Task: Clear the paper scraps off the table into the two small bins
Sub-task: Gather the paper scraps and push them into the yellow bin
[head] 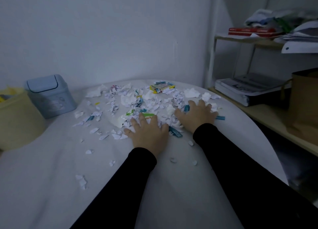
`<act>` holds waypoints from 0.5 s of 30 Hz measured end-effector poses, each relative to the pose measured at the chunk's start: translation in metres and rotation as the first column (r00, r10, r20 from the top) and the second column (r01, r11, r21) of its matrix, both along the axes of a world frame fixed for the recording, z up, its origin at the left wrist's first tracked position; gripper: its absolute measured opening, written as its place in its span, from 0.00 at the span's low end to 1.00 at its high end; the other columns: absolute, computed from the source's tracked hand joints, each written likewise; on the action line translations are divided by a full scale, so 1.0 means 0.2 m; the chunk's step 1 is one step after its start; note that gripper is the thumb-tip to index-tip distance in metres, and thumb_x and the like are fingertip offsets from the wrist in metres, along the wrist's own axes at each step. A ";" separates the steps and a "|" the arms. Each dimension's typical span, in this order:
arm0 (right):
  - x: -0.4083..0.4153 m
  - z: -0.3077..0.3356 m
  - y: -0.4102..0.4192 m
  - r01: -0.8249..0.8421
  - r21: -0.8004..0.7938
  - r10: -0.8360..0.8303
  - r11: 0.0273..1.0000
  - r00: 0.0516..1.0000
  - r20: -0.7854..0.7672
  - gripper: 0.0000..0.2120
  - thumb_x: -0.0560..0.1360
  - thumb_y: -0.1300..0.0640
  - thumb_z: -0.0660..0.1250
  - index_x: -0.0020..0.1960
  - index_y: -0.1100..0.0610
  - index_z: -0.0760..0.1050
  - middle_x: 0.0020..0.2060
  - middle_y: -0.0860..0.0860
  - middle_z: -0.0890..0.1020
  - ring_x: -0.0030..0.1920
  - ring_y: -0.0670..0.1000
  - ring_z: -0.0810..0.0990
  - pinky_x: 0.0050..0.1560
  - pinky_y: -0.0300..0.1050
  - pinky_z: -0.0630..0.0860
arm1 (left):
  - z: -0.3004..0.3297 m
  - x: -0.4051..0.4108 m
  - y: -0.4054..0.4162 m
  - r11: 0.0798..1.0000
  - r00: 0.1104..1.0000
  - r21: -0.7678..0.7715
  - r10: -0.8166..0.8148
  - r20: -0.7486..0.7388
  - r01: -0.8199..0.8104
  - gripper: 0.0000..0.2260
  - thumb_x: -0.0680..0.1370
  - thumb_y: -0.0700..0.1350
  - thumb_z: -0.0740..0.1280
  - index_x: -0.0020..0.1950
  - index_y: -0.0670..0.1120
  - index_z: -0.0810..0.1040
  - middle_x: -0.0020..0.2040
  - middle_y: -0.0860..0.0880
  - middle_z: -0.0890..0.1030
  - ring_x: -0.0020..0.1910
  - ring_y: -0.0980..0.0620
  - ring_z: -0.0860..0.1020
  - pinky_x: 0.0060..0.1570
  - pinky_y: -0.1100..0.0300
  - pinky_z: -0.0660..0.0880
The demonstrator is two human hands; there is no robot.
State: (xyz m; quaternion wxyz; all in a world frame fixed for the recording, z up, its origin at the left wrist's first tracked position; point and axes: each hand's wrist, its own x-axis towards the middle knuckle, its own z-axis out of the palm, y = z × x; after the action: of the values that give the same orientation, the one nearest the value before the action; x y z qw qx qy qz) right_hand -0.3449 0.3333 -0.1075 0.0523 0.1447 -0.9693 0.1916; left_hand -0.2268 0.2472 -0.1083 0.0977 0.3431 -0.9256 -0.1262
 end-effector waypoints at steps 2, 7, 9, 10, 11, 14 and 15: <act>0.02 0.01 -0.01 -0.062 -0.043 0.060 0.997 0.997 -0.047 0.29 0.74 0.35 0.55 0.70 0.50 0.66 0.69 0.55 0.67 0.68 0.60 0.65 0.66 0.59 0.60 | 0.00 0.00 -0.01 1.000 1.000 -0.002 -0.006 -0.006 0.006 0.23 0.78 0.56 0.54 0.73 0.54 0.61 0.78 0.44 0.51 0.76 0.38 0.50 0.69 0.36 0.48; 0.04 0.03 -0.02 -0.084 -0.113 0.058 0.990 0.976 -0.212 0.26 0.74 0.39 0.58 0.67 0.50 0.71 0.67 0.53 0.70 0.66 0.58 0.66 0.64 0.56 0.61 | 0.03 0.06 -0.01 0.993 0.958 -0.097 0.036 -0.284 -0.066 0.28 0.72 0.56 0.46 0.65 0.47 0.73 0.64 0.40 0.70 0.62 0.39 0.67 0.59 0.47 0.65; 0.03 0.03 0.00 -0.025 -0.081 0.013 0.996 0.989 -0.147 0.28 0.74 0.36 0.57 0.68 0.50 0.69 0.70 0.54 0.66 0.69 0.61 0.61 0.66 0.58 0.58 | 0.05 0.08 0.01 0.984 0.928 -0.150 0.034 -0.371 -0.096 0.33 0.68 0.58 0.42 0.60 0.47 0.76 0.58 0.41 0.72 0.58 0.41 0.67 0.56 0.47 0.66; 0.02 0.02 0.00 -0.003 -0.067 -0.002 0.998 0.996 -0.088 0.29 0.73 0.35 0.56 0.69 0.50 0.68 0.71 0.55 0.64 0.70 0.62 0.60 0.67 0.60 0.57 | 0.05 0.08 0.01 0.985 0.935 -0.144 0.042 -0.351 -0.099 0.32 0.69 0.60 0.44 0.62 0.48 0.76 0.61 0.42 0.71 0.61 0.41 0.66 0.59 0.46 0.65; 0.01 0.01 0.00 0.002 -0.052 -0.004 0.999 0.999 -0.037 0.31 0.73 0.33 0.55 0.70 0.50 0.66 0.71 0.55 0.63 0.70 0.63 0.60 0.67 0.60 0.57 | 0.04 0.08 0.00 0.988 0.955 -0.125 0.054 -0.291 -0.094 0.30 0.72 0.63 0.48 0.65 0.50 0.73 0.66 0.43 0.68 0.66 0.41 0.63 0.63 0.44 0.62; 0.02 0.01 0.00 -0.100 -0.062 0.101 0.993 0.995 0.006 0.31 0.74 0.34 0.55 0.72 0.50 0.63 0.72 0.55 0.63 0.69 0.61 0.64 0.67 0.57 0.60 | 0.01 0.08 -0.02 0.997 0.993 -0.066 0.043 -0.112 -0.050 0.29 0.74 0.65 0.57 0.72 0.53 0.64 0.77 0.44 0.55 0.75 0.39 0.49 0.69 0.38 0.51; 0.03 0.02 0.00 -0.163 -0.091 0.164 0.982 0.987 0.003 0.30 0.75 0.36 0.56 0.72 0.49 0.63 0.72 0.54 0.62 0.69 0.60 0.65 0.67 0.56 0.60 | 0.00 0.08 -0.04 0.998 0.996 -0.052 0.038 -0.080 -0.043 0.29 0.74 0.65 0.57 0.72 0.53 0.63 0.78 0.45 0.53 0.76 0.39 0.48 0.70 0.38 0.50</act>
State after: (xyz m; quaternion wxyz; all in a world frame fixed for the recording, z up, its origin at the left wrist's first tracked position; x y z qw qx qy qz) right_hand -0.3379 0.3330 -0.1027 0.0377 0.2202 -0.9448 0.2397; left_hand -0.2109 0.2398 -0.1088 0.1458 0.3538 -0.9170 -0.1126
